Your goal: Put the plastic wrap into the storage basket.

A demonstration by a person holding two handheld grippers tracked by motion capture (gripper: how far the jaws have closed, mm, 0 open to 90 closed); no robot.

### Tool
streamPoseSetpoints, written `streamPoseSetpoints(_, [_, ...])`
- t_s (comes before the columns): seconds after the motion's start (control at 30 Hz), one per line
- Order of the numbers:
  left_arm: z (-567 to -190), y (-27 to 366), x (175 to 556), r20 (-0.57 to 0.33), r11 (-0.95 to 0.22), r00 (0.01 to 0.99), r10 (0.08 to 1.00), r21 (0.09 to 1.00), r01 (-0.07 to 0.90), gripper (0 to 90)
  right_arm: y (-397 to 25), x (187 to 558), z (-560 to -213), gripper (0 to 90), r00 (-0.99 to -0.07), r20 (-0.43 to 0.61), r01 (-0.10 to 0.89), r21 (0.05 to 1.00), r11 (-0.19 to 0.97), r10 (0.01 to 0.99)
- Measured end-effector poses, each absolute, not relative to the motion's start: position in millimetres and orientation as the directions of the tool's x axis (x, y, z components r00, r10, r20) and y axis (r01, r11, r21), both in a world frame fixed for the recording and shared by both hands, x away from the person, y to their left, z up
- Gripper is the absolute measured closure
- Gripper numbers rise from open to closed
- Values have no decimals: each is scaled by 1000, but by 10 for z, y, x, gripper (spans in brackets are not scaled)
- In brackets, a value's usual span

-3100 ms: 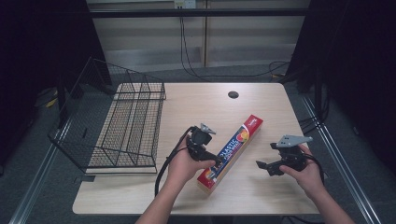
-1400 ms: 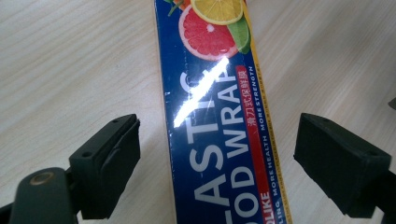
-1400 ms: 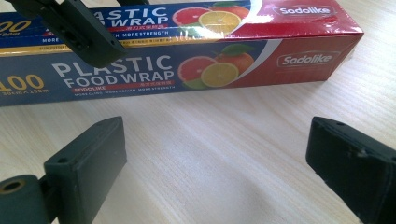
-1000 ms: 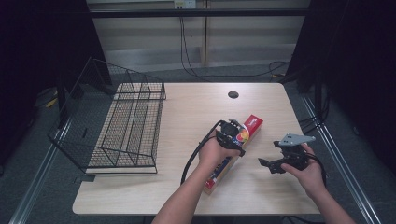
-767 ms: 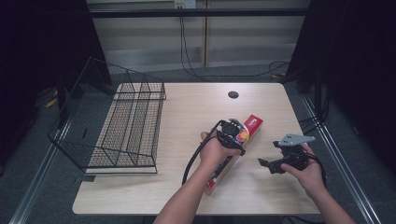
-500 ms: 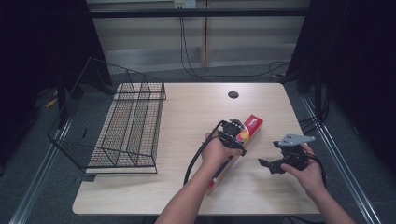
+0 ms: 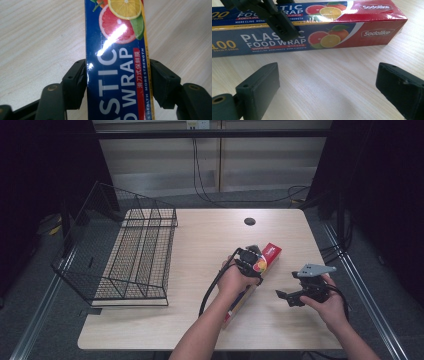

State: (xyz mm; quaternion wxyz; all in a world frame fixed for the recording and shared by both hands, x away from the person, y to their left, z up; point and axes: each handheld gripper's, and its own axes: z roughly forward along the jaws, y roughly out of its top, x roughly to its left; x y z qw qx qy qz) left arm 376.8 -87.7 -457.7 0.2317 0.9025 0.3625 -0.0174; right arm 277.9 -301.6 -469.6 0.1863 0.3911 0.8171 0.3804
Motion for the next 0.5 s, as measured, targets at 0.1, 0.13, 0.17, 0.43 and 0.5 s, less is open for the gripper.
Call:
streamPoseSetpoints(0.1, [-4586,-871,3775,-207,-621,734,647,414,665,385,-3010,2776,-4699,48,-627,-8,497,766,407,779])
streamPoseSetpoints(0.13, [-4586,-871,3775,-207,-621,734,647,414,665,393,-3010,2776,-4699,48,-627,-8,497,766,407,779])
streamPoseSetpoints(0.17, [-4572,-862,3779,-215,-608,720,660,410,680,405,-3012,2777,-4699,48,-628,-9,497,765,410,778])
streamPoseSetpoints(0.43, [-4478,-768,3787,-191,-628,707,681,343,698,451,-3027,2776,-4693,48,-622,-11,497,768,405,783])
streamPoseSetpoints(0.5, [-4440,-710,3803,-198,-637,710,676,326,698,451,-3024,2780,-4698,48,-626,-16,492,768,411,780])
